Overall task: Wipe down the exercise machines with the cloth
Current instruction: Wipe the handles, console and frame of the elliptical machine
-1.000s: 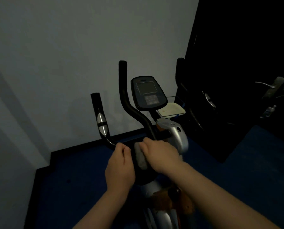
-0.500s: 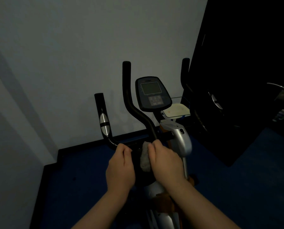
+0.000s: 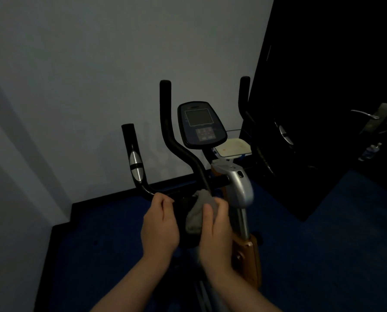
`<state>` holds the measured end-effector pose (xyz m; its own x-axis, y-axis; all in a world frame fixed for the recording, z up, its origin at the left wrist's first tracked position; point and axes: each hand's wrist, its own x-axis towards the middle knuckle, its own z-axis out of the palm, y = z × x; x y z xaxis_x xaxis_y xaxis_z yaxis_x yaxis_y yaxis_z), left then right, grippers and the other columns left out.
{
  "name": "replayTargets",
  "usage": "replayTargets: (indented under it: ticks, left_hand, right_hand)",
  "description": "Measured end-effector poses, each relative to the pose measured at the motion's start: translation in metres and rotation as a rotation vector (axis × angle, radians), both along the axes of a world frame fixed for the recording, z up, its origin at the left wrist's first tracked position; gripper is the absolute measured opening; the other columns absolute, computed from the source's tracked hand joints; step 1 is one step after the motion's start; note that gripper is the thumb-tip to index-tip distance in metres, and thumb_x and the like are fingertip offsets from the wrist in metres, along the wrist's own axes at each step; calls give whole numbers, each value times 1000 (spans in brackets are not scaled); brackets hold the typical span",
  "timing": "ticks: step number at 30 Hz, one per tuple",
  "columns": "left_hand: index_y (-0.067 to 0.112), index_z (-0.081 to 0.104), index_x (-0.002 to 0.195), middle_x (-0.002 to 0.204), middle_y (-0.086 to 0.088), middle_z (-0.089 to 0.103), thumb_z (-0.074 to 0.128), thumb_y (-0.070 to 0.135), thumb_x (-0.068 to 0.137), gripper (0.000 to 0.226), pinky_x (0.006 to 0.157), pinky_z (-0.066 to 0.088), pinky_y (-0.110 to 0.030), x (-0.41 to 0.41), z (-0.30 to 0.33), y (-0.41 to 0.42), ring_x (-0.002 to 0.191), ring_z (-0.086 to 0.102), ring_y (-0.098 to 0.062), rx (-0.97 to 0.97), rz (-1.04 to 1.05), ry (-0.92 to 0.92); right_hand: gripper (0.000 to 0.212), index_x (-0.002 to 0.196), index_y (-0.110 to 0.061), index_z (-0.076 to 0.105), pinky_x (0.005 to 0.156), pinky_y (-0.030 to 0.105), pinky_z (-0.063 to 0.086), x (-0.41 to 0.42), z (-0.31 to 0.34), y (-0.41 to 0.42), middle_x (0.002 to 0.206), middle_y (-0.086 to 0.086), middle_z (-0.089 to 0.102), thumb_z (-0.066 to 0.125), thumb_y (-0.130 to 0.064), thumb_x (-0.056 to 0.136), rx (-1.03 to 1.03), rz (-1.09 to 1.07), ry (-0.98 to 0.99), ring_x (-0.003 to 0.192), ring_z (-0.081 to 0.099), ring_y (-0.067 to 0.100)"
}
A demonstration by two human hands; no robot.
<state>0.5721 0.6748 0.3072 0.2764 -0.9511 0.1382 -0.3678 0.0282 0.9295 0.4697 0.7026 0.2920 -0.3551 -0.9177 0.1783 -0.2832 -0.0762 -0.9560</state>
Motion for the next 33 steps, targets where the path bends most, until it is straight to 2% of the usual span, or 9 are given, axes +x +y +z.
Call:
replayTargets:
  ticks: [3,7,12,16,18,23,27,30,33]
  left_hand:
    - [22,52,79,67,-1,58,36,26,102,29,56,45,-45,0,2,2,61,54,-19,3,-5,20]
    - [23,52,79,69,-3,59,37,25,102,28,57,45,-47,-1,3,0,64,56,-23,10,-3,18]
    - [19,54,81,71,-5,60,37,24,102,28,60,46,-48,-1,2,3,66,56,-23,27,7,62]
    - [19,53,80,70,-7,59,38,21,102,27,59,45,-47,-2,5,1,65,55,-24,10,-2,56]
    - [19,53,80,70,-6,59,38,21,102,27,59,45,-45,-3,4,2,63,53,-19,8,4,60]
    - [18,54,79,69,-6,59,37,20,102,28,56,45,-45,-2,4,3,61,54,-20,-1,4,71]
    - [21,52,80,71,-5,59,37,22,102,27,57,45,-44,-2,4,1,64,55,-21,9,0,36]
    - [20,53,80,71,-4,59,38,22,102,27,59,45,-44,-2,2,2,64,54,-18,17,12,51]
    - [19,53,81,72,-3,60,38,24,102,27,60,47,-45,-2,3,2,66,56,-19,27,10,58]
  right_hand:
    - [22,114,-37,43,67,12,47,11,-6,20,100,-10,63,32,-43,95,50,-16,-110,86,61,-4]
    - [21,94,-36,47,63,20,47,-7,8,-7,86,-9,63,32,-50,93,30,9,-11,77,60,0]
    - [22,108,-41,42,66,16,47,6,-7,18,94,-11,63,30,-51,93,58,-29,-19,83,61,-1]
    - [24,95,-39,44,65,24,47,-11,10,-5,89,-10,61,29,-58,92,76,28,90,79,59,1]
    - [20,90,-36,46,62,20,45,-15,20,-22,87,-10,61,35,-52,95,48,14,53,78,58,-1]
    - [29,112,-36,44,69,20,51,10,-2,14,99,-10,63,32,-53,92,41,-48,-8,85,61,-1]
    - [29,103,-32,45,70,33,53,-16,14,-8,93,-10,62,31,-56,93,99,69,219,81,60,3]
    - [21,102,-28,46,70,34,52,-14,22,-22,94,-7,61,38,-47,98,90,59,215,83,59,6]
    - [15,108,-34,43,74,34,53,-8,13,-6,100,-10,58,38,-45,99,40,72,250,90,58,5]
